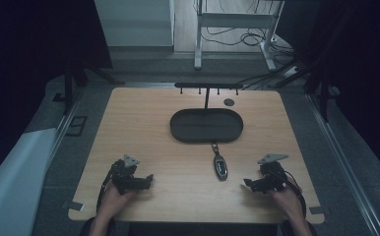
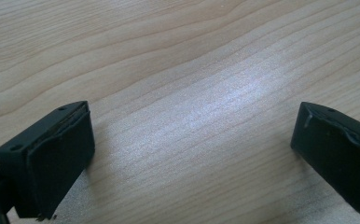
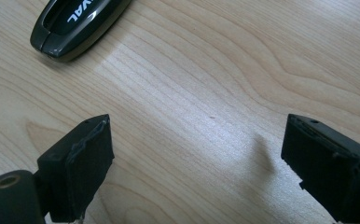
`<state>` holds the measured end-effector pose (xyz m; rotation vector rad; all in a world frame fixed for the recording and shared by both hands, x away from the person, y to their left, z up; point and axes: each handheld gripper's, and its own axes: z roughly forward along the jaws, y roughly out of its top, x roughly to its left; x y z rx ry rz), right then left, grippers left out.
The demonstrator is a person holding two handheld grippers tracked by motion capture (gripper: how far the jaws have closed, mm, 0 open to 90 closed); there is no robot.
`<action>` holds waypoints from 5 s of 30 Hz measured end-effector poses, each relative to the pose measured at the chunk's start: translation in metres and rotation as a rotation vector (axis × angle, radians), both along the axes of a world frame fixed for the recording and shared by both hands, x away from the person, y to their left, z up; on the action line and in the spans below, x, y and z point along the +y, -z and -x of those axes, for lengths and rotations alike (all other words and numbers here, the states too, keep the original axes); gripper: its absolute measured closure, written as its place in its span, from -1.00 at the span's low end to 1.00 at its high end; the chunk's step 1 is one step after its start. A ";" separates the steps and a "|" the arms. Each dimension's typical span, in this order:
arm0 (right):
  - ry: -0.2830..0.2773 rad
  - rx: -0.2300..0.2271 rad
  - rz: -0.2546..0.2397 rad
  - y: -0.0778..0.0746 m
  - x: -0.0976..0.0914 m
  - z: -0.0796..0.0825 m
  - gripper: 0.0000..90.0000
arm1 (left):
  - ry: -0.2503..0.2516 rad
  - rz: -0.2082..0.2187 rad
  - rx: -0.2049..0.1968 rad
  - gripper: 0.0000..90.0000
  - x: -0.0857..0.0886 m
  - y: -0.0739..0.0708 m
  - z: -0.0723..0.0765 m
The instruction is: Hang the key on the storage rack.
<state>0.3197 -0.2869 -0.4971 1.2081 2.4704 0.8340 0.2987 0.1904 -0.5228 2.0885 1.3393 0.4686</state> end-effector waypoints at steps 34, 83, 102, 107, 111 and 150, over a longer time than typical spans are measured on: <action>-0.062 0.081 0.070 -0.010 0.028 -0.017 -0.82 | 0.000 0.000 0.000 -1.00 0.000 0.000 0.000; -0.129 0.338 0.232 -0.029 0.110 -0.067 -0.72 | 0.005 -0.003 0.002 -1.00 0.000 0.000 0.000; -0.078 0.401 0.330 -0.022 0.148 -0.088 -0.35 | 0.006 -0.002 0.002 -1.00 0.000 0.000 0.000; -0.078 0.421 0.343 -0.018 0.151 -0.091 -0.27 | 0.006 -0.003 0.002 -1.00 0.000 0.000 0.000; -0.082 0.429 0.350 -0.016 0.153 -0.092 -0.22 | 0.007 -0.002 0.002 -1.00 0.000 0.000 0.000; -0.184 0.400 0.350 -0.071 0.142 -0.096 0.08 | 0.009 -0.002 0.002 -1.00 0.000 0.000 0.000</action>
